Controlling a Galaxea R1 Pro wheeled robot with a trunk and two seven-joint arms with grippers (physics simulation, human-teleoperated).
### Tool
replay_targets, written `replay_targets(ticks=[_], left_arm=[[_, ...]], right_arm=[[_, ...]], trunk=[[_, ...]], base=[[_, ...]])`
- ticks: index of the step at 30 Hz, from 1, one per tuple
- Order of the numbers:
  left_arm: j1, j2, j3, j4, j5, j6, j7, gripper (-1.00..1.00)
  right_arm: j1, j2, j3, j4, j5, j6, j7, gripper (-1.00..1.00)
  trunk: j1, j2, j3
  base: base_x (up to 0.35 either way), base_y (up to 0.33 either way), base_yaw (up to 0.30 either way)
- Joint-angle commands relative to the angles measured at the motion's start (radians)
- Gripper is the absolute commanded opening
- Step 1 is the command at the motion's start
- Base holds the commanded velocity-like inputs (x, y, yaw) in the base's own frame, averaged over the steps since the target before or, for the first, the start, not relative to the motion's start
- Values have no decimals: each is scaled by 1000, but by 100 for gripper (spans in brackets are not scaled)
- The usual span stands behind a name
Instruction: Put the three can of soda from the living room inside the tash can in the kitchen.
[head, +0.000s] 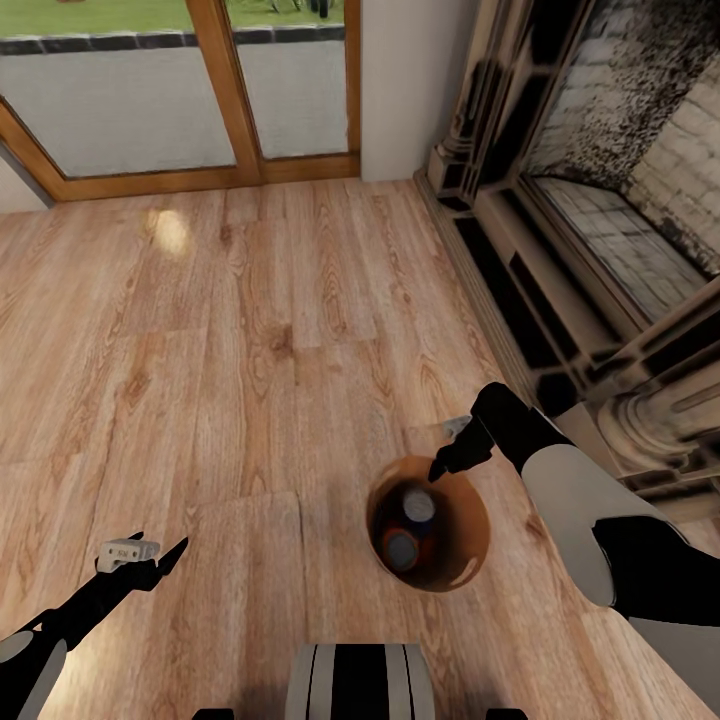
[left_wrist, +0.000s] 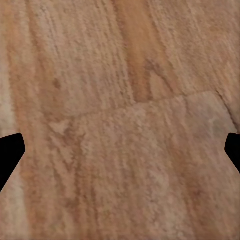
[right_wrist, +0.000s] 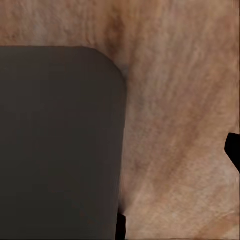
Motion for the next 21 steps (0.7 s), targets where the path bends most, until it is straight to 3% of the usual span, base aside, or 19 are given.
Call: replay_targets(ticks=[1, 21], left_arm=[[0, 0, 0, 0, 0, 0, 0, 100], [0, 0, 0, 0, 0, 0, 0, 100]], right_arm=[[0, 0, 0, 0, 4, 0, -2, 100], [0, -10, 0, -2, 4, 0, -2, 100]], trunk=[[0, 0, 0], [0, 0, 0]], base=[[0, 0, 0], [0, 0, 0]])
